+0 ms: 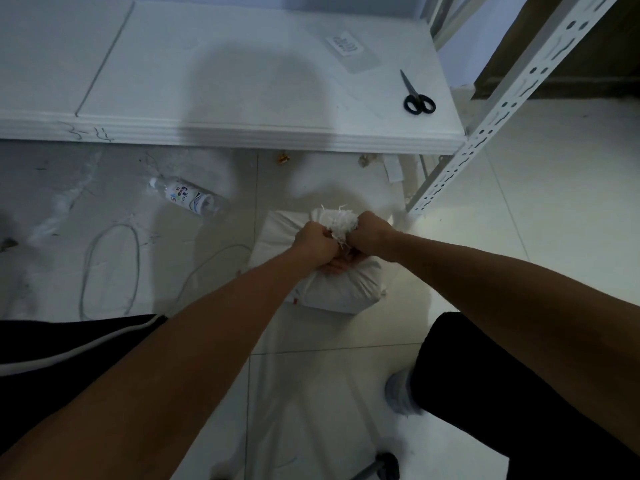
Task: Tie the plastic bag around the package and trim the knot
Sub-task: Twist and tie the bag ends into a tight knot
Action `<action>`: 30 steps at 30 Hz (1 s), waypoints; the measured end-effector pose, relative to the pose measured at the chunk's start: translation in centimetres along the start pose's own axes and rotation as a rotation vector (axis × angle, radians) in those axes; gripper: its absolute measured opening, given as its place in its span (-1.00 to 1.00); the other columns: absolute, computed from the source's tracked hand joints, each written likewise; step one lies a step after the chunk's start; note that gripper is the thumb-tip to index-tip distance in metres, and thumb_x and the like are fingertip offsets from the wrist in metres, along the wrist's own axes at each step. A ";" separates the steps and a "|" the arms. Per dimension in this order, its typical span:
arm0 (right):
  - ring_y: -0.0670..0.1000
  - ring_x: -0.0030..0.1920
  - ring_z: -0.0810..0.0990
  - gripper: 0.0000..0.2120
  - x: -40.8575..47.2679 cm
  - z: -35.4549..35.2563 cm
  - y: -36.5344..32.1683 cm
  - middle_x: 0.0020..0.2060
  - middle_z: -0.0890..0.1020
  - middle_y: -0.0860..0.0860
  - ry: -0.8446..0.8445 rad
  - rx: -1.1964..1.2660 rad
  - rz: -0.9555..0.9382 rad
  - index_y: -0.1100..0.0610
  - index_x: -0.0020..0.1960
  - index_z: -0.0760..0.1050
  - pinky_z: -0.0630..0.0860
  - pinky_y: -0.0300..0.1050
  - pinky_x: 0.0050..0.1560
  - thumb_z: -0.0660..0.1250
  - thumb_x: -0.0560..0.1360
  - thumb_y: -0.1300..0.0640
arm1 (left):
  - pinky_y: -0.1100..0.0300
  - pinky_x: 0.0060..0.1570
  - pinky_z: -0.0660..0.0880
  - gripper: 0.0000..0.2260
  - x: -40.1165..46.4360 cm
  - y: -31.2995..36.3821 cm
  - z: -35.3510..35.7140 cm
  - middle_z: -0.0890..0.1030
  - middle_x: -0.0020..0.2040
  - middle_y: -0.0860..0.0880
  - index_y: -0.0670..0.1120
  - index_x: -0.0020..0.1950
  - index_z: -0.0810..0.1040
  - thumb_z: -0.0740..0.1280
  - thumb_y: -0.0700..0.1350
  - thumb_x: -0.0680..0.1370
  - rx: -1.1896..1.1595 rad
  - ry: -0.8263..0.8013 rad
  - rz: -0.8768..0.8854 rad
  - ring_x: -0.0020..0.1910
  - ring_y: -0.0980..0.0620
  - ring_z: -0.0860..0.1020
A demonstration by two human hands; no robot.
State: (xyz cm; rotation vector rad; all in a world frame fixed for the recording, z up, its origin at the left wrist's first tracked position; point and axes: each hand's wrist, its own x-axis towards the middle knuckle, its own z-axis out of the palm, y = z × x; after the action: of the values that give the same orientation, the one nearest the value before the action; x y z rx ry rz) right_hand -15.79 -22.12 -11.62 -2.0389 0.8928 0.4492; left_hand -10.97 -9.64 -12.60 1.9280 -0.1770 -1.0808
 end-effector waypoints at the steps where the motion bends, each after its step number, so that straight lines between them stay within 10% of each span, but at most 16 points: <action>1: 0.19 -0.14 0.68 -0.84 0.0 -0.6 0.1 -0.14 0.67 0.26 -0.079 0.085 0.013 0.44 0.00 0.54 0.66 0.05 -0.01 0.31 0.46 0.36 | 0.01 -0.33 0.65 -0.91 0.1 -0.1 0.1 0.69 -0.31 -0.23 -0.25 -0.20 0.67 0.43 -0.22 0.45 -0.003 0.043 -0.005 -0.47 -0.10 0.63; 6: 0.20 0.03 0.67 -0.83 -0.7 -3.1 0.6 -0.01 0.64 0.34 -0.344 0.403 0.060 0.49 0.05 0.54 0.65 -0.04 0.06 0.30 0.47 0.53 | 0.14 -0.39 0.60 -0.91 0.5 0.5 -0.2 0.69 -0.32 -0.18 -0.22 -0.25 0.65 0.46 -0.21 0.42 -0.190 0.135 -0.192 -0.43 -0.06 0.63; 17: 0.13 -0.32 0.68 -0.83 -0.3 -1.5 0.8 -0.31 0.68 0.22 0.039 0.101 -0.098 0.38 -0.11 0.62 0.69 -0.02 -0.25 0.49 0.38 0.28 | 0.28 -0.46 0.59 -0.91 0.4 0.6 -1.7 0.63 -0.48 -0.02 -0.19 -0.15 0.59 0.35 -0.23 0.56 -0.402 -0.175 -0.318 -0.52 0.15 0.60; 30: 0.17 -0.23 0.70 -0.83 0.1 -0.8 0.9 -0.24 0.67 0.25 -0.082 0.217 0.037 0.44 -0.01 0.58 0.66 0.12 0.00 0.44 0.43 0.39 | 0.26 -0.45 0.58 -0.92 0.1 -0.1 -1.6 0.66 -0.30 -0.07 -0.21 -0.04 0.64 0.43 -0.24 0.49 -0.254 -0.242 -0.275 -0.43 0.09 0.62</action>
State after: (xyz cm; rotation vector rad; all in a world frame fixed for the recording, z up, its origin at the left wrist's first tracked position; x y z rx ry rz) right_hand -16.41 -23.15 -11.77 -1.7964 0.8906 0.4334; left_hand -9.73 -8.57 -12.41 1.6219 0.0923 -1.4463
